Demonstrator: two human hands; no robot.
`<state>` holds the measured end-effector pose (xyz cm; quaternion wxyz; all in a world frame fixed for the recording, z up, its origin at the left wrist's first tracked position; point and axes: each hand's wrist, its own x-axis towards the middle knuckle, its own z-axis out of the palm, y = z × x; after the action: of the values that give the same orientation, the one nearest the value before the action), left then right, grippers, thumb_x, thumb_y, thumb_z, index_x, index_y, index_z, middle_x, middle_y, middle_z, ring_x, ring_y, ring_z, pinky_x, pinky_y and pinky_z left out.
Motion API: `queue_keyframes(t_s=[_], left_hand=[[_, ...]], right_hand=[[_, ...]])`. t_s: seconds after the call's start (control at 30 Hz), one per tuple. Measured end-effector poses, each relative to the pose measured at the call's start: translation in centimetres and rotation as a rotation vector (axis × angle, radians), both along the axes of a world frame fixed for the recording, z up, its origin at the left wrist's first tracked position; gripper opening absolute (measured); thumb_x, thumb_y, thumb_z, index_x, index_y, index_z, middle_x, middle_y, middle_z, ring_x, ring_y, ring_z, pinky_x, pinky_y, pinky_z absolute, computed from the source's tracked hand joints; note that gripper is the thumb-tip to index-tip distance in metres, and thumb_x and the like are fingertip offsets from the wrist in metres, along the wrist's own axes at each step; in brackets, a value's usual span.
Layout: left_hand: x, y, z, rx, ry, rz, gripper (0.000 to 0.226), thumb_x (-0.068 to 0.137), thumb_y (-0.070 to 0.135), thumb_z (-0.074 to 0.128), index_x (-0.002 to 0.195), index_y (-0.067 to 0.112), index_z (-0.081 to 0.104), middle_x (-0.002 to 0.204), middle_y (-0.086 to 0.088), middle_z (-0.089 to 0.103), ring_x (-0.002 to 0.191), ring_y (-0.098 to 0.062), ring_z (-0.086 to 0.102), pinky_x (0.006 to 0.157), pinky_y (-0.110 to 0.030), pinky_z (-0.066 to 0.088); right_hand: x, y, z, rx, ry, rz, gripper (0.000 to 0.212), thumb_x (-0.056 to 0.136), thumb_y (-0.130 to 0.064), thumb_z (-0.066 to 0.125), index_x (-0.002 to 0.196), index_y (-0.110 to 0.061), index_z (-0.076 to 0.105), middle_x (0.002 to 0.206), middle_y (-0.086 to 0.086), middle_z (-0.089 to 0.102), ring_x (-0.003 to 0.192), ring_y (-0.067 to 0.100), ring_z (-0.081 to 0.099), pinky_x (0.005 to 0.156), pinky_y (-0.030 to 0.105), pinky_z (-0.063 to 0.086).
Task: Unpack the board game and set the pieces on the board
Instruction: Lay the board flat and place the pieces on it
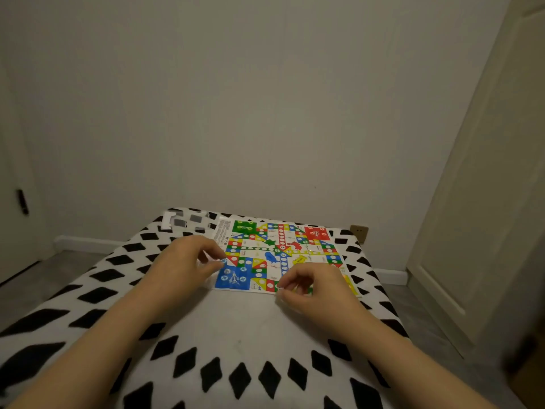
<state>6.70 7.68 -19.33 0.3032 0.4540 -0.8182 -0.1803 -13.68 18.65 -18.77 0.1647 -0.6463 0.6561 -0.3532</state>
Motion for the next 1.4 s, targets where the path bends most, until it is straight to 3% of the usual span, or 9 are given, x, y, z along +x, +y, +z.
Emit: queue_keyframes(t_s=[0.33,0.67,1.0,1.4], left_hand=[[-0.4,-2.3,-1.7,0.028,-0.073,-0.020,0.014,0.085,0.029,0.063,0.099,0.029,0.065,0.106,0.007,0.060,0.090,-0.006,0.055,0.068,-0.015,0.045],[-0.6,-2.6,-2.0,0.018,-0.055,-0.063,0.014,0.085,0.030,0.062,0.099,0.031,0.065,0.104,0.012,0.057,0.090,-0.003,0.054,0.064,-0.014,0.044],[-0.5,-2.7,-2.1,0.031,-0.085,-0.068,0.013,0.086,0.027,0.061,0.097,0.033,0.065,0.107,0.010,0.058,0.089,-0.005,0.055,0.071,-0.017,0.049],[-0.5,-3.2,-1.3,0.023,-0.013,-0.043,0.030,0.088,0.021,0.059,0.117,0.028,0.058,0.110,0.010,0.059,0.091,-0.004,0.055,0.067,-0.013,0.045]], right_hand=[[0.5,-1.9,-1.1,-0.048,-0.053,-0.032,0.005,0.080,-0.024,0.071,0.085,-0.025,0.071,0.079,-0.013,0.065,0.064,-0.006,0.052,0.058,0.007,0.045],[0.5,-1.7,-1.0,-0.038,-0.082,-0.034,0.005,0.080,-0.023,0.071,0.083,-0.027,0.069,0.079,-0.012,0.065,0.062,-0.001,0.052,0.057,0.008,0.044],[0.5,-1.5,-0.9,-0.036,-0.098,-0.018,0.007,0.080,-0.021,0.071,0.080,-0.028,0.069,0.077,-0.011,0.065,0.063,-0.010,0.051,0.057,0.007,0.044],[-0.7,-1.9,-0.5,-0.059,-0.121,-0.046,0.007,0.080,-0.018,0.071,0.084,-0.024,0.070,0.080,-0.010,0.066,0.064,-0.001,0.055,0.057,0.007,0.044]])
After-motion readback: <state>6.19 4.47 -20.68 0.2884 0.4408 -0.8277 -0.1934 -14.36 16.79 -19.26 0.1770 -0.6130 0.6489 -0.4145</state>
